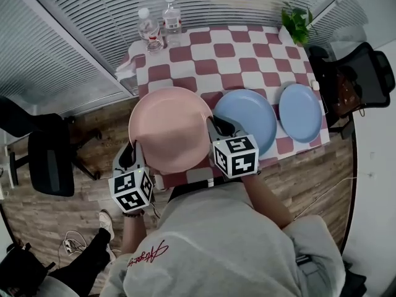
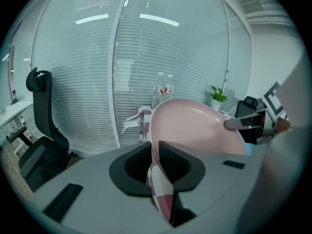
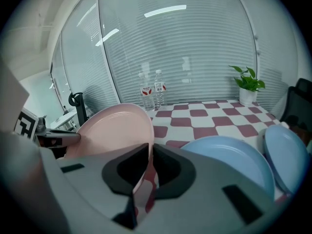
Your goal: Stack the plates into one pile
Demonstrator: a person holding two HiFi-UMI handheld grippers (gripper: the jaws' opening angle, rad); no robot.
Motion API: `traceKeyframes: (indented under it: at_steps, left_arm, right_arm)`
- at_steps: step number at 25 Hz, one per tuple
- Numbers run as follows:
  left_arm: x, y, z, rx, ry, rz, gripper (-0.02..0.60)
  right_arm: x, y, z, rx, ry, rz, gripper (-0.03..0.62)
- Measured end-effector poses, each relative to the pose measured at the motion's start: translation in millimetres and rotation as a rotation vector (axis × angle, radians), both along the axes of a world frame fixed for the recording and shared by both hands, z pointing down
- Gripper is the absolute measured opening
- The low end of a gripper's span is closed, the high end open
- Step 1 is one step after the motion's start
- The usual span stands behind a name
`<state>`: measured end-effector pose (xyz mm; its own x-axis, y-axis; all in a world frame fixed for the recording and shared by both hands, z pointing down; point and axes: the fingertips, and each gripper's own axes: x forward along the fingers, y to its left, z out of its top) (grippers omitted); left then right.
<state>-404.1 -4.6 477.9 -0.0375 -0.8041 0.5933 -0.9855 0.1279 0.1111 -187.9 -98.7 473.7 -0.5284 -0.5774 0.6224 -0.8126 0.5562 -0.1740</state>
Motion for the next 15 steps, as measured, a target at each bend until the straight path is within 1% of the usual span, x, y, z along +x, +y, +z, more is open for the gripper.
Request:
traceKeyframes:
  at_steps: [5, 15]
  left_arm:
    - [15.9, -11.2, -6.9, 0.009, -0.005, 0.03, 0.057]
    - [66.1, -30.0, -8.6, -0.005, -0.004, 0.088, 0.055]
  right_arm:
    - [19.0, -3.4, -6.6, 0.006, -0.01, 0.026, 0.037]
    - [73.4, -9.8, -7.2, -0.003, -0.015, 0.075, 0.037]
